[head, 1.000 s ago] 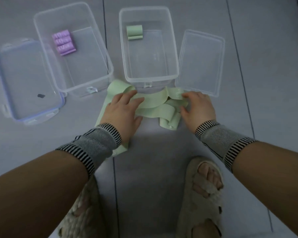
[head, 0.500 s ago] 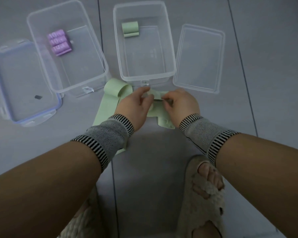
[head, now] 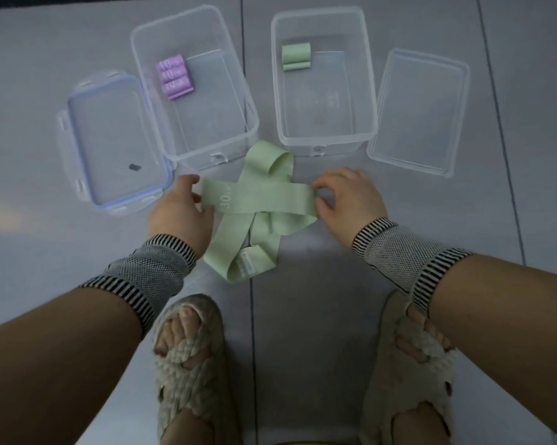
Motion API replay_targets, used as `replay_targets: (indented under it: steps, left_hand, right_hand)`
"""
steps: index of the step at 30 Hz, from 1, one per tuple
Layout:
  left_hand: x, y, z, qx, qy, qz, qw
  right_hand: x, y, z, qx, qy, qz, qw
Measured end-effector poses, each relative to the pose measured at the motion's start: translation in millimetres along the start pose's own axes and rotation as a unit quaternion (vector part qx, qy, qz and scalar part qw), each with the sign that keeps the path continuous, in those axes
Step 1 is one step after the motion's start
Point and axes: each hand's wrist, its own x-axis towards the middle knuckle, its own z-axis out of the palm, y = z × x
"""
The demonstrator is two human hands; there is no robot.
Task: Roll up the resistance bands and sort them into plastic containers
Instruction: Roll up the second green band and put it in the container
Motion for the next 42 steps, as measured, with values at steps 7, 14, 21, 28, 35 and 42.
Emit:
replay_targets:
  steps: [7,14,21,28,35,42]
  left_hand:
    - [-16.7,14.6,23.1,0.079,-0.058,0.166,0.981]
    - [-15.0,18.1,39.2,0.098,-0.174,0.153,0.968]
    - [-17.2,13.0,42.3,0.103,-0.188,0.185,0.959]
    - [-12.5,13.3,49.3,0.156,-0.194,0.190,0.950]
    - [-17.6,25.9,49.6,0.201,-0.165,0.183,0.948]
    - [-19.0,51.7,55.7,0.166,-0.138,0.243,0.946]
  right_hand:
    - [-6.4,7.5,2.2,0.032,-0.016,0.101,0.994]
    - [1.1,-8.9,21.3,0.034,-0.154,0.173,0.972]
    - [11.0,-16.0,6.6,0.080,0.053,0.123,0.988]
    - [0.5,4.7,7.1,0.165,0.007,0.070,0.984]
    - [10.0,15.0,11.3,0.214,0.057,0.182,0.958]
    - [15.5,25.7,15.4,0.219,0.002,0.219,0.951]
